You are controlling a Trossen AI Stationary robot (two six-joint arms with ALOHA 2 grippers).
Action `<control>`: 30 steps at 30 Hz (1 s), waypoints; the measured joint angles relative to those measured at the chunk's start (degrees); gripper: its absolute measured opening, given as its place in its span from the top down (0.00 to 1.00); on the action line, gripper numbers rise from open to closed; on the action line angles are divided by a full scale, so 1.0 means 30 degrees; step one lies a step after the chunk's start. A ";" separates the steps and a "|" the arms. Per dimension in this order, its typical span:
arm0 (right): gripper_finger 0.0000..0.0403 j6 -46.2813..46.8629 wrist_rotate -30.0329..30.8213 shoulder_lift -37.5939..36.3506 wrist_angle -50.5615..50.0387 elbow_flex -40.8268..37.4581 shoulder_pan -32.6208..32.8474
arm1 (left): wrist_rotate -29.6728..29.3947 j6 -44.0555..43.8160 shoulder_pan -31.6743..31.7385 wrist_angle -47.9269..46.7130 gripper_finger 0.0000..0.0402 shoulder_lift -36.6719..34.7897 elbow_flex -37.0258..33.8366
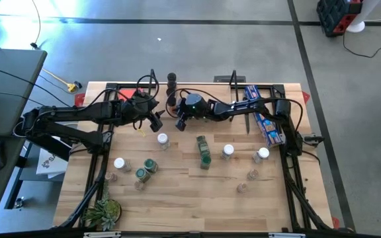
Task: Shelf spices
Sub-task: Adjust the black seasoning bottles on the shelf, then put the white seasoning bottle on the shelf
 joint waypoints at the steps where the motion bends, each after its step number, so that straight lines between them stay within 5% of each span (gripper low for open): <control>1: 1.00 -0.0005 -0.0081 0.0000 -0.0002 0.0000 0.0042 | 0.0000 0.0006 0.0000 0.0000 0.48 0.0000 0.0000; 12: 1.00 -0.2087 -0.0119 -0.3539 -0.4708 0.0007 0.1430 | -0.0029 -0.0008 -0.0630 -0.0052 0.48 0.0000 0.0000; 22: 1.00 -0.5010 0.7912 -1.0455 -1.4406 0.0015 0.7024 | -0.1308 -0.1013 -0.2866 0.0132 0.48 -0.0021 -0.0158; 25: 1.00 -0.3828 0.9668 -1.2048 -1.6754 -0.0133 0.9233 | -0.2129 -0.1047 -0.3582 0.0983 0.48 -0.0022 -0.0789; 30: 1.00 0.0231 1.3130 -1.4230 -1.5625 -0.3092 1.2255 | -0.2506 -0.1675 -0.4205 0.2980 0.48 -0.0022 -0.2360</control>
